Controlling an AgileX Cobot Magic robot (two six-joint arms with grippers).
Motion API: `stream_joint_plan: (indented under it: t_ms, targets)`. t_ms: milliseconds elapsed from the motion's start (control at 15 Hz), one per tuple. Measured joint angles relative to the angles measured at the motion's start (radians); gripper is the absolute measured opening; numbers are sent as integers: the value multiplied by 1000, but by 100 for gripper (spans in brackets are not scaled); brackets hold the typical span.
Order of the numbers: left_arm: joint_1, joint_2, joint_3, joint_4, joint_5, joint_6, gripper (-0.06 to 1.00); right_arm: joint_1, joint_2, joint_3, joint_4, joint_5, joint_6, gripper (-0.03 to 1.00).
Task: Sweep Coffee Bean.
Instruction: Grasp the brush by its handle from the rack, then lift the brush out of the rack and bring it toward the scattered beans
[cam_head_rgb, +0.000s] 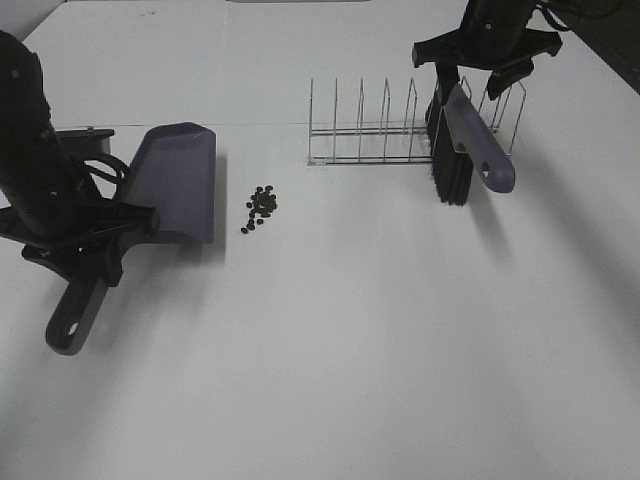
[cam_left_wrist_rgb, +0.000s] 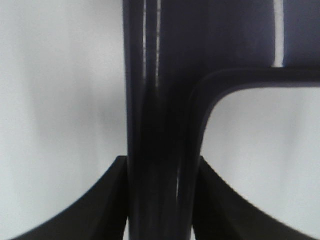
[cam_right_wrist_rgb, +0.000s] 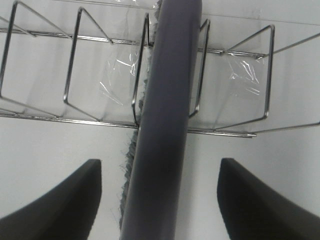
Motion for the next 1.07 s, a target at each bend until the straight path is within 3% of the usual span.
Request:
stream_joint_plan:
  t_ms: [400,600,667,1067]
  targets:
    - [0,0,0,-1,-5,0,34,-3,79,0,1,-47,0,57]
    - [0,0,0,-1,-10,0,34,-3,99,0,1,-62,0,46]
    - [0,0,0,-1,-11,0,34,-3,100,-4,-9,-71,3,31]
    - [0,0,0,-2,-24,0,34,2,113,-107,-46,31,42,30]
